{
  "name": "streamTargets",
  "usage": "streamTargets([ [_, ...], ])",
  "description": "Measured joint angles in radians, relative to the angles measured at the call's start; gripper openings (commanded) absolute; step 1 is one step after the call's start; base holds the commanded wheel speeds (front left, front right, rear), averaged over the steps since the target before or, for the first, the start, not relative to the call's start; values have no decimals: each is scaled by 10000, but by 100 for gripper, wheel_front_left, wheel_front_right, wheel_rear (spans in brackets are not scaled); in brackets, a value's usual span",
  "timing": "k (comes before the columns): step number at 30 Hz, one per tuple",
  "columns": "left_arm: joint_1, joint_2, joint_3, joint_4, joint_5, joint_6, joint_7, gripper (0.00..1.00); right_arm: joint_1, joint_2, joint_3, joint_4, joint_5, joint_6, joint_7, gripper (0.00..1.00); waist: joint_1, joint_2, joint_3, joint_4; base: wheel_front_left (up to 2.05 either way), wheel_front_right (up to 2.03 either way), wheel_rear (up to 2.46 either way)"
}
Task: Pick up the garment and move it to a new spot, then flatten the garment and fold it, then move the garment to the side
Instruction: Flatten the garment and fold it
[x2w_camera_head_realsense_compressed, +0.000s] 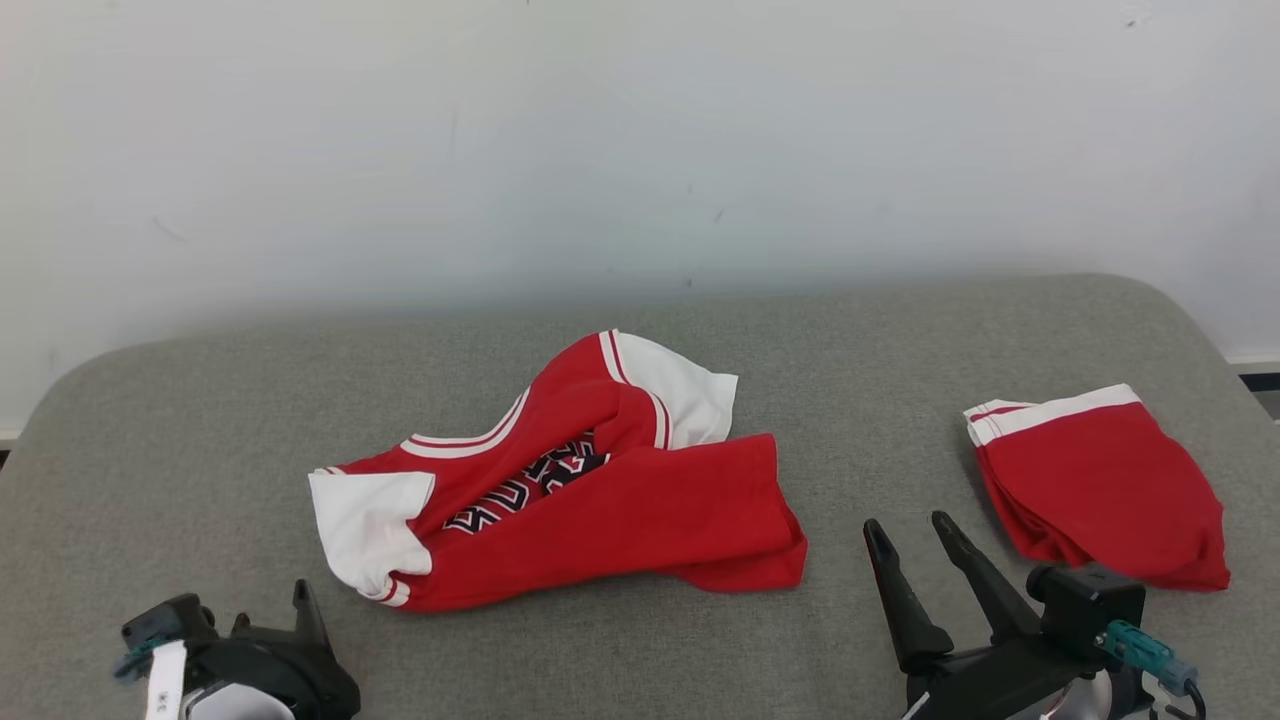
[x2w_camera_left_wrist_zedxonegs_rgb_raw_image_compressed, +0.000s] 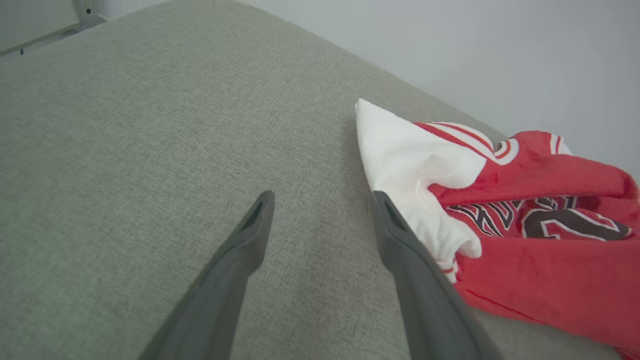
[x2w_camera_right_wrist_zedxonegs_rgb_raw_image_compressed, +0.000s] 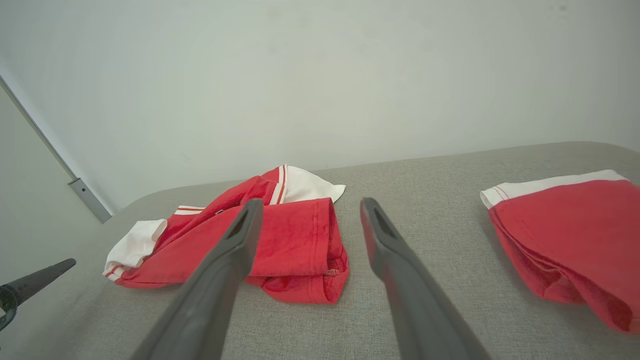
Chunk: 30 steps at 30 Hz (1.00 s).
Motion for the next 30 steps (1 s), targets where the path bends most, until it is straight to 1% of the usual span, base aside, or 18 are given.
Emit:
streamTargets([
  [6, 682, 265, -159, -1312, 815, 2, -29, 100, -7, 142, -439, 82, 159, -117, -240, 100, 0, 0, -241, -82, 0, 0, 0],
  [11, 1508, 401, -366, -3229, 1647, 0, -27, 100, 36, 148, -807, 123, 247, -207, -525, 100, -1, 0, -459, -132, 0, 0, 0],
  [16, 2486, 732, -399, -5093, 2176, -15, -27, 100, 299, 75, -1003, 263, 249, -253, -633, 100, 0, 0, -562, -134, 0, 0, 0],
  [18, 2912, 815, -360, -5783, 2201, -113, -27, 100, 388, 67, -1122, 368, 267, -284, -721, 100, -1, 0, -580, -132, 0, 0, 0],
  [22, 3762, 943, -230, -6901, 2265, -100, -27, 100, 422, 75, -1304, 520, 477, -297, -798, 100, -1, 0, -608, -139, 0, 0, 0],
  [26, 4495, 1152, -115, -7649, 2336, -98, -27, 100, 432, 77, -1354, 784, 516, -299, -809, 100, -1, 0, -631, -167, 0, 0, 0],
  [30, 4851, 1212, -90, -7998, 2336, -98, -27, 100, 443, 75, -1365, 1028, 583, -299, -790, 100, -1, -1, -635, -190, 0, 0, 0],
])
